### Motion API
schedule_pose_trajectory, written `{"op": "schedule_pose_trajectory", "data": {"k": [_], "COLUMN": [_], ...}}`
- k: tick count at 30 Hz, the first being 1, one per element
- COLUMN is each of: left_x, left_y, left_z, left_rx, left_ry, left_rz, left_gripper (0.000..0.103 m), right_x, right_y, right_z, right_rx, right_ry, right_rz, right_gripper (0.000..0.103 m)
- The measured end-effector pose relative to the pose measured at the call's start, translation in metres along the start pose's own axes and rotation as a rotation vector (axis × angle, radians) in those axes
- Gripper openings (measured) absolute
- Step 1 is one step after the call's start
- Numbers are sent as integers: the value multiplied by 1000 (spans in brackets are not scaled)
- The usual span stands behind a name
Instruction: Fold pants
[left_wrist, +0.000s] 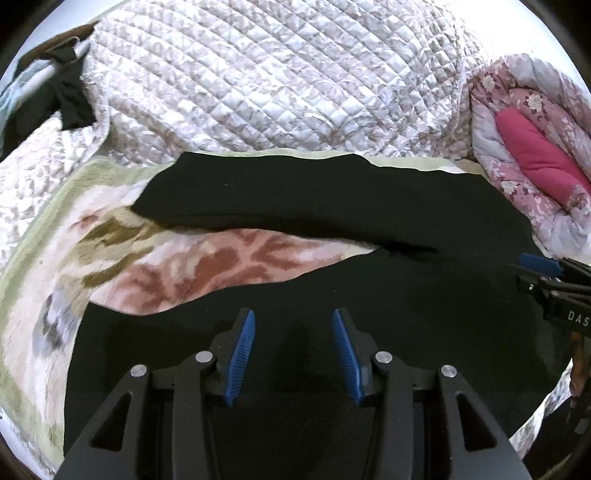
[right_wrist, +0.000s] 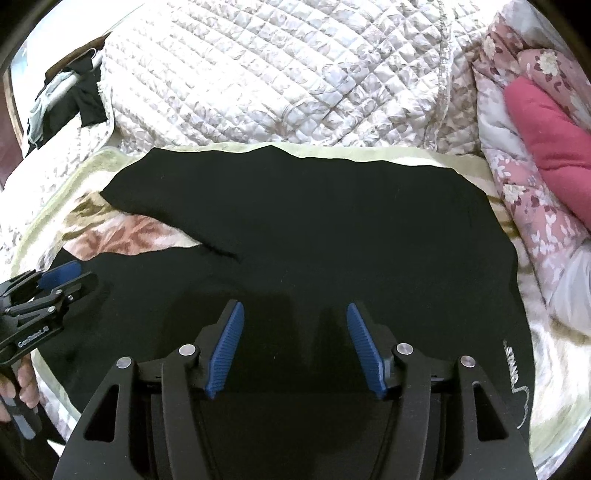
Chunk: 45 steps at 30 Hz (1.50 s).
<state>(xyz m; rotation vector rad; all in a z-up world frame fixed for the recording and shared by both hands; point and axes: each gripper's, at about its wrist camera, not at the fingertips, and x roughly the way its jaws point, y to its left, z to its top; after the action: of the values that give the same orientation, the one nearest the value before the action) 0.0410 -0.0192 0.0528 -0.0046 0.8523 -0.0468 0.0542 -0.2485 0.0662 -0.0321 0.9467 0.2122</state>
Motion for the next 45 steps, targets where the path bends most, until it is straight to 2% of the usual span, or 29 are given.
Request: {"op": "schedule_pose_trajectory", "data": {"k": [4, 9, 19, 21, 23, 27, 29, 31, 32, 33, 34, 35, 39, 45], "left_x": [9, 30, 111, 128, 144, 174, 186, 190, 190, 190, 190, 192, 178, 89], "left_y": [0, 7, 11, 8, 5, -4, -11, -23, -26, -28, -30, -32, -32, -17], "left_z": [24, 59, 131, 140, 146, 150, 144, 137, 136, 135, 135, 134, 130, 115], "left_rx": [32, 46, 72, 75, 72, 80, 115, 197, 207, 209, 217, 222, 195, 70], "left_ry": [2, -2, 17, 22, 28, 55, 74, 54, 49, 42, 37, 55, 24, -112], "left_rz": [-24, -32, -34, -20, -39, -39, -11, 46, 62, 67, 76, 71, 66, -20], "left_gripper": [49, 54, 63, 63, 64, 64, 65, 64, 61, 45, 10, 4, 2, 2], "right_x": [6, 28, 99, 117, 135, 176, 181, 182, 180, 178, 177, 174, 144, 44], "right_y": [-9, -25, -61, -66, -69, -73, -69, -68, -66, -63, -60, -55, -51, -47], "right_z": [24, 60, 129, 139, 147, 152, 152, 153, 154, 155, 155, 154, 152, 128], "right_rx": [-10, -19, -75, -101, -130, -140, -166, -153, -151, -158, -168, -183, -166, -126], "right_ry": [0, 2, 41, 63, 76, 174, 159, 163, 154, 143, 147, 144, 84, -65], "right_rz": [2, 17, 42, 28, 12, 24, 17, 16, 31, 33, 29, 15, 22, 82], "right_gripper": [65, 65, 67, 67, 67, 68, 68, 58, 28, 8, 8, 7, 7, 7]}}
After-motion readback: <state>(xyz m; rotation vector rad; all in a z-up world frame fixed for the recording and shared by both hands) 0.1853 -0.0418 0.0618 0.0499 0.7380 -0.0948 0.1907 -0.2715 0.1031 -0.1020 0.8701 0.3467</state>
